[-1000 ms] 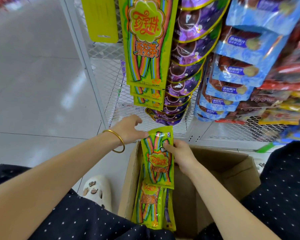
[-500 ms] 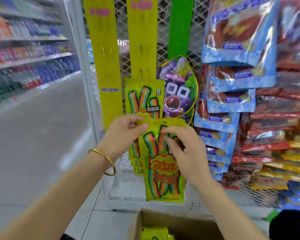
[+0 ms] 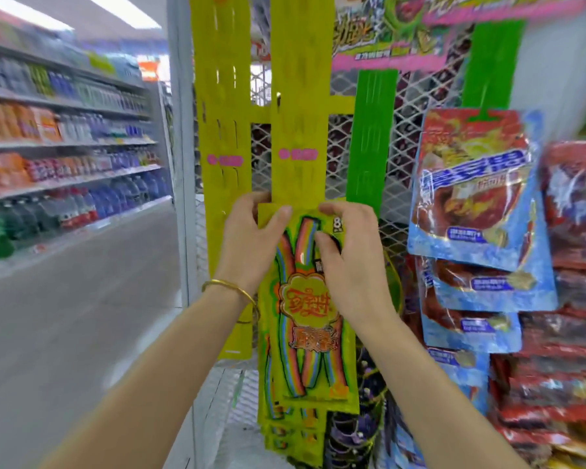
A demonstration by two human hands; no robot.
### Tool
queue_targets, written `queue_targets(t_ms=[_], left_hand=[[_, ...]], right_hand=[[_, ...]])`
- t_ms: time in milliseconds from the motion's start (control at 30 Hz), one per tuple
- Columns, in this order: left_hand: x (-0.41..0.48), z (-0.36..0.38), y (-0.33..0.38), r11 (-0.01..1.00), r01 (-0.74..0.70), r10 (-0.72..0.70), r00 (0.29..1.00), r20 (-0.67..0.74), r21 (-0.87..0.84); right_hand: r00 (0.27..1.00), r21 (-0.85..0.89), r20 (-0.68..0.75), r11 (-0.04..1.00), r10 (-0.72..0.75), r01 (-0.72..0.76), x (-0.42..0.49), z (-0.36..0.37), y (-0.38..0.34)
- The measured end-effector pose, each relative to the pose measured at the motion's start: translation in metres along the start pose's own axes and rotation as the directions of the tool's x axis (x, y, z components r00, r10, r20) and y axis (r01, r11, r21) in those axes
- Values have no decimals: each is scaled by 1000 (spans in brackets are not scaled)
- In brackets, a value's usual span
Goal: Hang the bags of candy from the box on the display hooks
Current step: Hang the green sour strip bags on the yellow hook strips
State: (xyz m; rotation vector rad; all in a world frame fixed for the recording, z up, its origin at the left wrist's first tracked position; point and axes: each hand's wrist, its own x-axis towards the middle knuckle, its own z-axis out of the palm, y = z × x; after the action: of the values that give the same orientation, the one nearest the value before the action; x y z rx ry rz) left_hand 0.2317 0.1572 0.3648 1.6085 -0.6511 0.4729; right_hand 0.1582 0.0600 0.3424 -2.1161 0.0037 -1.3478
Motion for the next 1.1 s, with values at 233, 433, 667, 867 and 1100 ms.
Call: queue_targets(t_ms=[233, 433, 667, 867, 1100], left_hand=[[8, 5, -6, 995, 88, -89, 996, -23, -42], [8, 5, -6, 963, 201, -194, 979, 55, -180], [0, 1, -12, 983, 102, -87, 991, 100, -152], [-10, -2, -17, 994, 48, -37, 993, 113, -94], [-40, -11, -21, 999, -34, 34, 999, 37, -14]], right_hand=[[998, 11, 30, 999, 46, -47, 2, 6, 2], [997, 0, 31, 997, 73, -74, 0, 9, 7], [996, 11, 26, 996, 86, -87, -23, 12, 7], [988, -39, 52, 989, 147, -145, -29, 15, 3], [998, -215, 19, 975, 59, -53, -46, 5, 3]])
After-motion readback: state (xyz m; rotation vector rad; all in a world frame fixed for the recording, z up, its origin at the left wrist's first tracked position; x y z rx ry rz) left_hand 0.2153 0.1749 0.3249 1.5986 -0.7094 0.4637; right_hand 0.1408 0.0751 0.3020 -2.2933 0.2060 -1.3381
